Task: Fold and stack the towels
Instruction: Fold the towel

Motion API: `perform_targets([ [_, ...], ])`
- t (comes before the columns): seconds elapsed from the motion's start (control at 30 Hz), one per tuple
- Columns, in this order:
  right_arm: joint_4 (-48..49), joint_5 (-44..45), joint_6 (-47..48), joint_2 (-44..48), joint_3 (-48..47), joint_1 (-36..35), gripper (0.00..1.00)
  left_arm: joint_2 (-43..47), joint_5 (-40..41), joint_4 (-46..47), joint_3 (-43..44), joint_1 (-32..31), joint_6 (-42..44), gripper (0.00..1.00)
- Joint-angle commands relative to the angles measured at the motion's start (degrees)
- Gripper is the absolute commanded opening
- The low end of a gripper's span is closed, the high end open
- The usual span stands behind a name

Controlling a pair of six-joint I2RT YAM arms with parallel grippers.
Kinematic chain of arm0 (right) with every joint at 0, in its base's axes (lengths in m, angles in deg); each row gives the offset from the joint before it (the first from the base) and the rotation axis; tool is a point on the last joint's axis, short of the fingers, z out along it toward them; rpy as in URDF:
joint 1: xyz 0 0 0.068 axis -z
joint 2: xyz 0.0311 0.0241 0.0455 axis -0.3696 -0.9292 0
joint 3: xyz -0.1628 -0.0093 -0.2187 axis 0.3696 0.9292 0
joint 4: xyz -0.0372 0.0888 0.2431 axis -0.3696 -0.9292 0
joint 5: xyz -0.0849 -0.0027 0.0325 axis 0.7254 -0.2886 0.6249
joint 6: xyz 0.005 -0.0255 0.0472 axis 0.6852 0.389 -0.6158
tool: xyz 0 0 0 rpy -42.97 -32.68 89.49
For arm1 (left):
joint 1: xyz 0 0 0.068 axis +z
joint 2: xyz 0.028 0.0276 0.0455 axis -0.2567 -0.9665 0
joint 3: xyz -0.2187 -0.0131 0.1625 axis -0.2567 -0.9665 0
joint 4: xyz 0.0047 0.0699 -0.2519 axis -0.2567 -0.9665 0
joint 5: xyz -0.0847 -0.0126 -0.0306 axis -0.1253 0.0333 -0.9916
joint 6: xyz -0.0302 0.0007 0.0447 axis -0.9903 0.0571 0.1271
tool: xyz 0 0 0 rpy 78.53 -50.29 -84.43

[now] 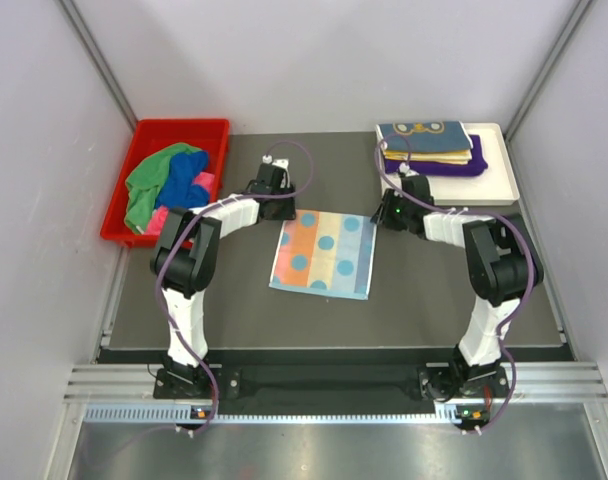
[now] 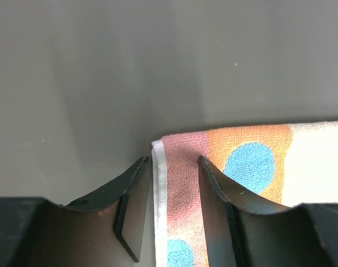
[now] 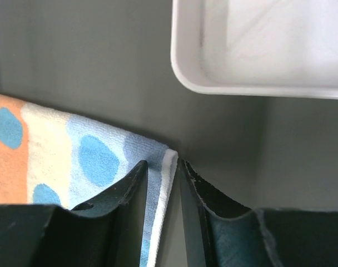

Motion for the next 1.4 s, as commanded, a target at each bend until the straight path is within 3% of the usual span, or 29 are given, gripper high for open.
perform_targets([
  [0.0,-1.1,1.8,1.7,-1.5,-3.6,-1.8,0.3,-0.8,0.0,0.9,2.1,0.0,0.8,0.45],
  [0.8,-10.4,6.8,8.0,-8.4,-14.9,-5.1,0.31,-1.4,11.1,-1.1,0.2,-0.1,-0.8,0.4],
  [1.2,-11.4,7.6,10.8,-10.6,-16.9,-6.3,0.36,-2.5,10.6,-0.4,0.2,-0.1,-1.1,0.31],
  [1.37,-10.8,7.0,11.0,-11.1,-16.9,-6.3,0.3,-2.9,10.0,0.3,0.0,-0.1,-1.1,0.26],
])
